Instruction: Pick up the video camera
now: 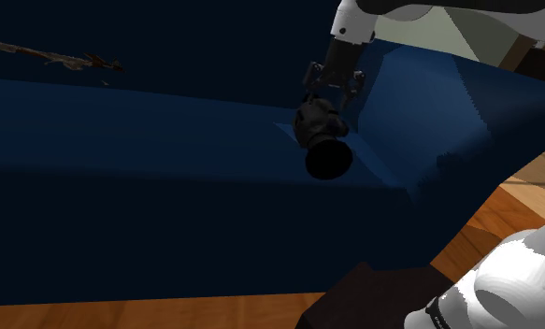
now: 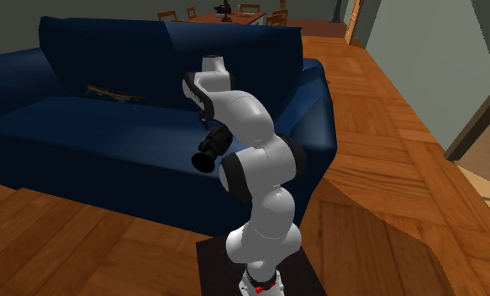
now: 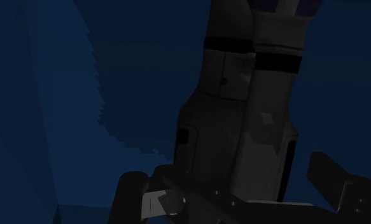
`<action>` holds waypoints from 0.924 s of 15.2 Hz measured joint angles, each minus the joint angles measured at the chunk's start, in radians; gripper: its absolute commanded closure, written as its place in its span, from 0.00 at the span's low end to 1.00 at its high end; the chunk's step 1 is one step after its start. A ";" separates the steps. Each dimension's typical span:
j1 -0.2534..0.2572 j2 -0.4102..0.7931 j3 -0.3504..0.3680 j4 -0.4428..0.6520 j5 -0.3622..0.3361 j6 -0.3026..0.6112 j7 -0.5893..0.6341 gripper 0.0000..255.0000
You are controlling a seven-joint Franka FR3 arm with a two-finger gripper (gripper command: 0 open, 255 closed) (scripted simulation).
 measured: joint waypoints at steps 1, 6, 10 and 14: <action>0.000 0.000 0.000 -0.002 0.000 0.003 0.000 1.00; 0.000 -0.001 0.000 -0.004 0.000 0.004 0.001 1.00; 0.000 -0.001 0.000 -0.004 0.000 0.005 0.000 1.00; 0.000 0.013 0.001 0.050 -0.002 -0.039 0.004 1.00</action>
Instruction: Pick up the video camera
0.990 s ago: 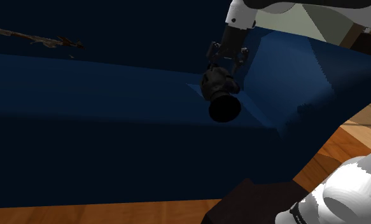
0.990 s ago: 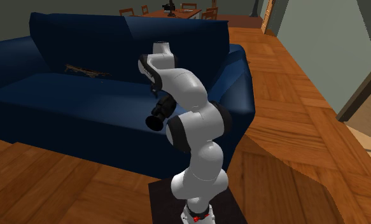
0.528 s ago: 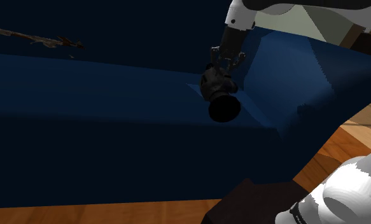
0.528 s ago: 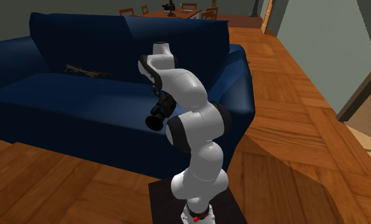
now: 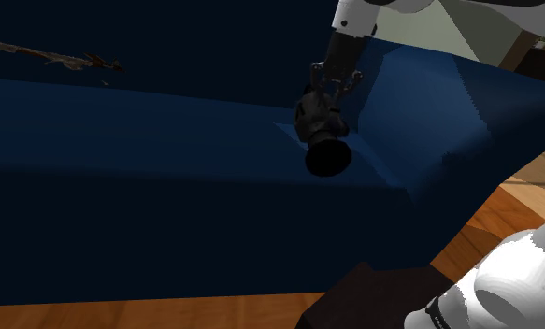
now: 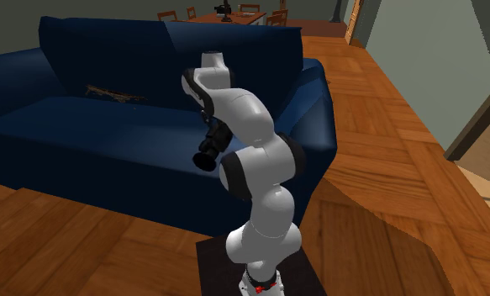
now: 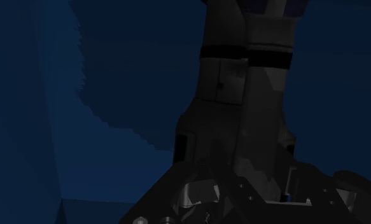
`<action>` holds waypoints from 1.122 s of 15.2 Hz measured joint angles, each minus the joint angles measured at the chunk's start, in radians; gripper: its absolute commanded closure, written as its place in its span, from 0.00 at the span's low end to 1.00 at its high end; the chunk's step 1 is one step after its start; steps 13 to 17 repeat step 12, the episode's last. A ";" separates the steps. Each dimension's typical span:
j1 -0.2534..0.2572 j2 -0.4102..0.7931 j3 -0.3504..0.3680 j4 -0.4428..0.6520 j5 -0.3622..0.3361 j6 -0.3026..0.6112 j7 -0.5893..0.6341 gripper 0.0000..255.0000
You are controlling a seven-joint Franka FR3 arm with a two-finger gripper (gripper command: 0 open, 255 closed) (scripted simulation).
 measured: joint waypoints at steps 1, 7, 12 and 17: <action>-0.001 0.005 -0.001 0.016 -0.001 -0.011 0.000 1.00; 0.000 0.032 0.001 0.127 -0.005 -0.096 0.008 1.00; -0.001 0.061 0.002 0.228 -0.010 -0.167 0.012 1.00; -0.001 0.061 0.002 0.228 -0.010 -0.167 0.012 1.00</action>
